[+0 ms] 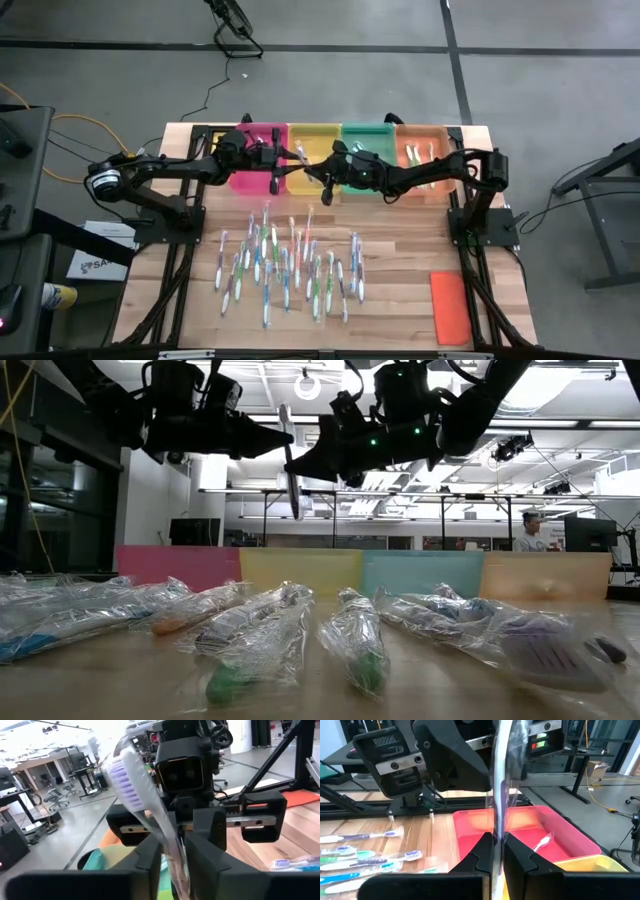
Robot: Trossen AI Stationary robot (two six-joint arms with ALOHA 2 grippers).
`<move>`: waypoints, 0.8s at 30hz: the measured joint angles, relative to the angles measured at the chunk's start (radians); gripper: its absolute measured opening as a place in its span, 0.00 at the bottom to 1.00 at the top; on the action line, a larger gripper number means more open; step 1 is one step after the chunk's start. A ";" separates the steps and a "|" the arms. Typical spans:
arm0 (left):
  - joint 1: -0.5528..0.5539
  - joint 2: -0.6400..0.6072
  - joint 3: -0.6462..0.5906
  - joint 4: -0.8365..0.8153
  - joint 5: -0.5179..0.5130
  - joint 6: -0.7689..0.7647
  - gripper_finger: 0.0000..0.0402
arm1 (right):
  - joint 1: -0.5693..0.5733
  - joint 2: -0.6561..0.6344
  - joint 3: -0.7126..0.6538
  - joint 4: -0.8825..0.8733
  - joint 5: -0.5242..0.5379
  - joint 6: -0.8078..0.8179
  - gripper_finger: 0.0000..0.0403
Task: Pick & Place Toothbrushes
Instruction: Put the purple toothbrush into the pink bin
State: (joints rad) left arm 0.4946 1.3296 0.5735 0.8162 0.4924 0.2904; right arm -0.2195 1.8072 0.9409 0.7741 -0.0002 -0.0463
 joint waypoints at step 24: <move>0.105 -0.078 0.000 -0.243 0.041 0.356 0.03 | 0.002 -0.124 0.000 -0.319 -0.001 0.156 0.48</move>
State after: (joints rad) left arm 0.5999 1.2513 0.5732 0.5733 0.5331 0.6465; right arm -0.2173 1.6834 0.9413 0.4547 -0.0010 0.1097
